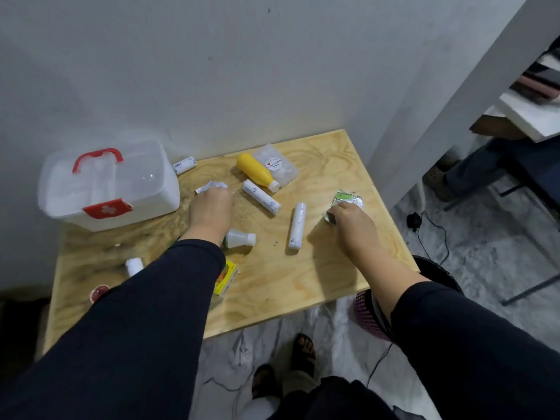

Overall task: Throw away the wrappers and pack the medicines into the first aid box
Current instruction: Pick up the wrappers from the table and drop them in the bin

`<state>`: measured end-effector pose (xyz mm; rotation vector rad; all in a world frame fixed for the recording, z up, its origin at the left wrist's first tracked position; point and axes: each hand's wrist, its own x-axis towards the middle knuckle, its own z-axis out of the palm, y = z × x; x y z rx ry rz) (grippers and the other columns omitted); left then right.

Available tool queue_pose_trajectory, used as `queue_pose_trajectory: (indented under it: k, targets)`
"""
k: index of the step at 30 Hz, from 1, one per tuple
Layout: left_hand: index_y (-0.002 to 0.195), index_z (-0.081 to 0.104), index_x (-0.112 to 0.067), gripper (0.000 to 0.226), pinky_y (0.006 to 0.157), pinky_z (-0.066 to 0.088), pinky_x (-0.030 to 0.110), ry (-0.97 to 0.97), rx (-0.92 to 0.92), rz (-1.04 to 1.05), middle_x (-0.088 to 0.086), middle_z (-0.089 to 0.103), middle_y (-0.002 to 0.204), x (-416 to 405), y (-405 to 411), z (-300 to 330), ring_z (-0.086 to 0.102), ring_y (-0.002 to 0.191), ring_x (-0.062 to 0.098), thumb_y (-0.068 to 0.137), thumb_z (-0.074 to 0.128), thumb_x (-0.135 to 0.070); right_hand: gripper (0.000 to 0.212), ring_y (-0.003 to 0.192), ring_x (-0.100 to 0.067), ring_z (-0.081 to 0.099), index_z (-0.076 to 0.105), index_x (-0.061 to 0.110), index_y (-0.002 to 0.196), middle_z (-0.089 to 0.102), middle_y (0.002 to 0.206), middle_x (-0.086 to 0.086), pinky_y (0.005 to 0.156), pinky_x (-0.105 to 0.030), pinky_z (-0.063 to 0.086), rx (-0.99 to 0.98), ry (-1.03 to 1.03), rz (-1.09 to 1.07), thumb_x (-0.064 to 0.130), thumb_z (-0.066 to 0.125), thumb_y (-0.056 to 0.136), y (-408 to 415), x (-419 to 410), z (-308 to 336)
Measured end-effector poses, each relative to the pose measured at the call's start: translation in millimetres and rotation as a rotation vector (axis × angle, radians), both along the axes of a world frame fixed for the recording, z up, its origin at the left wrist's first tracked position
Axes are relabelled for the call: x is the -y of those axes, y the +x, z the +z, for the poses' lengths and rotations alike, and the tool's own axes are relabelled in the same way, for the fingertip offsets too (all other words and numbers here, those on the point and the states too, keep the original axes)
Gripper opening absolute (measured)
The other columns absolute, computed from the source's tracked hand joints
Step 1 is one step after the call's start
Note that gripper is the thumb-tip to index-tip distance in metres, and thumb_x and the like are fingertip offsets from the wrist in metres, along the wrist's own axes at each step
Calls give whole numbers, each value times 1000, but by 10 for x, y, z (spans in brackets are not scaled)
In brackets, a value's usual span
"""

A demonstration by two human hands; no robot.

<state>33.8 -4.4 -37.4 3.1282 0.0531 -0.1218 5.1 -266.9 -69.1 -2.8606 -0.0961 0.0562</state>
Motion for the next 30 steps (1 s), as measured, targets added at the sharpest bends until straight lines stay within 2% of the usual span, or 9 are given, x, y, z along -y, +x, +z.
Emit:
queue_pose_trajectory:
  k: [3,7,13,17,21,24,26,30]
  targets:
    - [98,67,-3,21,65,45,40,-6,97,-5,20,67,99,-24,-8,264,63,89,40,92,46,-2,17,94,-32,54,64,5,96,61,96,-11,60,-31,31,94,53,-61,0,50,88,-12,-14,236]
    - [100,67,0,22,67,41,40,-46,195,-70,25,66,98,98,8,660,62,92,43,95,46,-6,21,87,-35,57,68,4,96,64,91,-14,60,-30,30,212,61,-164,-6,52,85,-56,0,555]
    - [90,65,-2,19,59,36,34,-59,295,-265,18,62,82,782,-45,1077,54,70,34,86,48,7,16,80,-35,58,67,4,82,66,83,-15,58,-30,31,327,71,-323,-1,53,85,-320,316,949]
    - [93,65,-2,21,62,41,37,-125,314,-443,20,66,93,1524,-210,1137,63,85,41,86,46,4,22,93,-36,60,70,8,97,68,98,-15,65,-30,36,339,62,-432,0,53,86,-655,755,1133]
    - [106,67,-9,31,62,41,36,-202,246,-576,17,65,99,2369,-410,986,63,90,38,90,42,1,29,101,-35,59,69,12,103,68,107,-12,75,-35,47,282,82,-577,-1,53,84,-1015,1338,1157]
    - [106,68,-9,27,66,43,36,-273,178,-650,15,65,100,2969,-563,820,63,90,38,95,44,-7,25,95,-35,61,71,16,97,70,102,-10,70,-33,46,216,132,-679,2,57,82,-1266,1787,1007]
    - [98,65,-6,22,64,41,36,-289,120,-691,17,65,96,3327,-683,686,63,89,38,90,45,-2,15,87,-32,63,71,14,93,70,94,-12,63,-30,43,160,187,-748,9,58,87,-1439,2050,866]
    - [103,67,-9,24,64,39,34,-328,-12,-714,15,65,97,3900,-869,288,64,89,38,93,45,-7,18,86,-30,64,72,12,99,72,96,-13,64,-25,40,60,253,-837,9,59,88,-1626,2492,451]
